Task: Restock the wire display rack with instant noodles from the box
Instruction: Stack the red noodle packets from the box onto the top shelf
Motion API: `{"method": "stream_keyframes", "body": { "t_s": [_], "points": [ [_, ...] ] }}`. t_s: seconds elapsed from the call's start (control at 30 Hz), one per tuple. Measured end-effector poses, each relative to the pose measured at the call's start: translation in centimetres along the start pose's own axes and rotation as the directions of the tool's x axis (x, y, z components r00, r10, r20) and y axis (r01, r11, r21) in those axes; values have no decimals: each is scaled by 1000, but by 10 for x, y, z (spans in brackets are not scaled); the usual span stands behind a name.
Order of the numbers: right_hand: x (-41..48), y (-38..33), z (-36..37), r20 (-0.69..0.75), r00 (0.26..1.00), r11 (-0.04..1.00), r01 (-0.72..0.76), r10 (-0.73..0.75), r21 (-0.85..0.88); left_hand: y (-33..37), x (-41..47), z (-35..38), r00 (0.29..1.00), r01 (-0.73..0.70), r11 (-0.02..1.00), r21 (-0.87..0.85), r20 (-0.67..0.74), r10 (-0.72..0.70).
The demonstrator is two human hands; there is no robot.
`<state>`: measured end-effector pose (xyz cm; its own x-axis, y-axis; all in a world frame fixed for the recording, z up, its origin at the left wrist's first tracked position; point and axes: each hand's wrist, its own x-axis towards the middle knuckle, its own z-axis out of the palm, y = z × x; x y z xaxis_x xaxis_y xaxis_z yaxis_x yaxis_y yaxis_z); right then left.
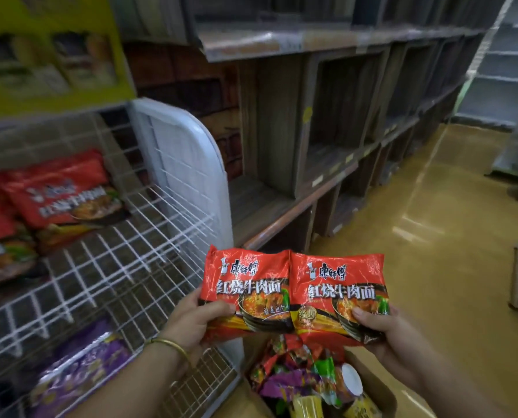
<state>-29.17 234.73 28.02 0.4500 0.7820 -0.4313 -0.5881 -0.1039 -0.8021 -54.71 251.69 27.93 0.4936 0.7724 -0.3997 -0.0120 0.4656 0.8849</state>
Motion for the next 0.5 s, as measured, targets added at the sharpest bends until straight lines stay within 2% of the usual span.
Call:
{"method": "stream_keyframes", "body": {
  "t_s": [0.2, 0.5],
  "points": [
    [-6, -26, 65, 100, 994, 995, -27, 37, -96, 52, -49, -32, 992, -70, 997, -33, -103, 66],
    [-10, -27, 192, 271, 962, 973, 36, 28, -229, 100, -106, -122, 949, -165, 979, -117, -288, 126]
  ]
}}
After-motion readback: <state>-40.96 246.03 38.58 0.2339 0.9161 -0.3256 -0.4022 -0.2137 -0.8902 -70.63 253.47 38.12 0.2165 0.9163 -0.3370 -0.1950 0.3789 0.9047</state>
